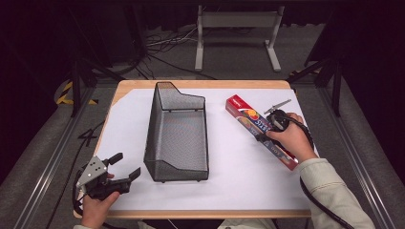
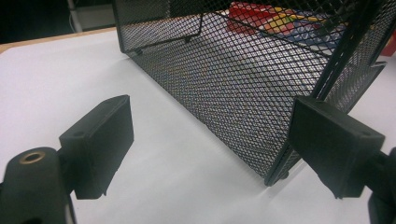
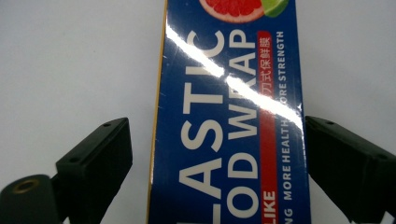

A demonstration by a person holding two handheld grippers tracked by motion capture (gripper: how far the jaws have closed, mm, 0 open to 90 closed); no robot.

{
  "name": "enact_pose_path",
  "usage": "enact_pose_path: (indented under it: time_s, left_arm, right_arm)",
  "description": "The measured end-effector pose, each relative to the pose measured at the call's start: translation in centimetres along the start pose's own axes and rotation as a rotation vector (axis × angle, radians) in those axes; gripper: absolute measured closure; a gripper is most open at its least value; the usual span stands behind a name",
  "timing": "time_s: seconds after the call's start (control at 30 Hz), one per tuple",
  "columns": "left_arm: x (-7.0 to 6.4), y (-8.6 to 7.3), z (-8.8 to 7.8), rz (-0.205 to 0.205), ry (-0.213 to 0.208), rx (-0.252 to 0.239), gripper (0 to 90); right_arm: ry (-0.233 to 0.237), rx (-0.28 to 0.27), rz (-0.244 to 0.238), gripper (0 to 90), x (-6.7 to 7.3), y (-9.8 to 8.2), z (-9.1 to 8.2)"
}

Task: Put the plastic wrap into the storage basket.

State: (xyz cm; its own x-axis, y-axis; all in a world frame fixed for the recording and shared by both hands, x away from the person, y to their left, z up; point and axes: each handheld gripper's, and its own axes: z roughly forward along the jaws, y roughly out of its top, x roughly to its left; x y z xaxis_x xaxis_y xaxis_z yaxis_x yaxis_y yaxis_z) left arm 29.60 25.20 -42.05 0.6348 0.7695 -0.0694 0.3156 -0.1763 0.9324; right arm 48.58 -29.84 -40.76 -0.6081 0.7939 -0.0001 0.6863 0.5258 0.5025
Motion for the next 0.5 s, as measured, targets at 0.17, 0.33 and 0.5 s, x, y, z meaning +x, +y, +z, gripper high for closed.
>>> enact_pose_path:
  time_s: [0.17, 0.33, 0.5]
  left_arm:
    - [0.03, 0.00, 0.00, 0.000, 0.001, -0.002, 15.3]
    - [-0.02, 0.00, 0.00, -0.003, 0.000, -0.003, 15.3]
    - [-0.01, 0.02, -0.02, -0.003, 0.001, -0.006, 15.3]
  right_arm:
    - [0.018, 0.064, 0.002, 16.0, 0.04, -0.08, 0.41]
    - [0.029, 0.097, 0.014, 27.0, 0.02, -0.21, 0.55]
    - [0.001, 0.093, 0.038, 34.5, -0.03, -0.33, 0.47]
